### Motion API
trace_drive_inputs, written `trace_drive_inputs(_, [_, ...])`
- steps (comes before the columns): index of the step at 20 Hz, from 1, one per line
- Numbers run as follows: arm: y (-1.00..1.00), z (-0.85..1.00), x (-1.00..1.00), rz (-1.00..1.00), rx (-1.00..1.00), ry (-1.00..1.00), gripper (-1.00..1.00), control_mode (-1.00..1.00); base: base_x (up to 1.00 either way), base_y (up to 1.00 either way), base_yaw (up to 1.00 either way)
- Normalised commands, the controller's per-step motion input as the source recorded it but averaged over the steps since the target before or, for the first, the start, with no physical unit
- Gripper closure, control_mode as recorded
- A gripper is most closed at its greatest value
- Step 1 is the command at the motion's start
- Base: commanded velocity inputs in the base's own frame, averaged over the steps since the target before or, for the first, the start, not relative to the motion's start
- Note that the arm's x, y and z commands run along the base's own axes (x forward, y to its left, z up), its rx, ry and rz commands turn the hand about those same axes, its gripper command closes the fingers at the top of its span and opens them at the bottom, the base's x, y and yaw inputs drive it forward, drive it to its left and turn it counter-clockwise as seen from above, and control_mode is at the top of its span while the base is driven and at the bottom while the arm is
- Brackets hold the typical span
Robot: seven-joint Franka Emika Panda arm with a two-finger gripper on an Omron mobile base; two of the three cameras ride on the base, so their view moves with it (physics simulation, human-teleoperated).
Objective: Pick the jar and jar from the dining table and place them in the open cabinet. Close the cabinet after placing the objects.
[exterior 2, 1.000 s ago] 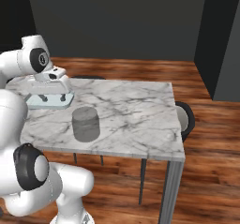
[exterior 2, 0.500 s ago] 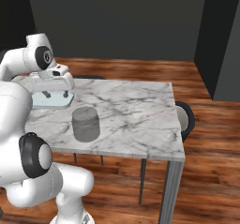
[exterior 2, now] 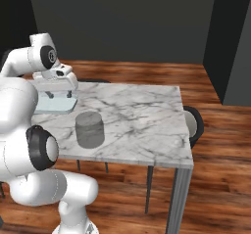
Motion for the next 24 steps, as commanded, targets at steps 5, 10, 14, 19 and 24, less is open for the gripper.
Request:
trace_drive_inputs(5, [0.0, 0.0, 0.33, 0.05, 0.0, 0.07, -1.0, -1.0, 0.0, 0.0, 0.0])
trace_drive_inputs(10, [0.0, 0.0, 0.25, 0.1, 0.03, 0.05, -1.0, -1.0, 0.0, 0.0, 0.0])
trace_drive_inputs(14, [-0.01, 0.0, 0.19, 0.12, 0.05, 0.03, -1.0, -1.0, 0.0, 0.0, 0.0])
trace_drive_inputs(19, [-0.11, 0.0, 0.11, 0.13, 0.07, 0.01, -1.0, -1.0, 0.0, 0.0, 0.0])
trace_drive_inputs(24, [-0.11, 0.0, 0.1, 0.11, 0.06, 0.0, -1.0, -1.0, 0.0, 0.0, 0.0])
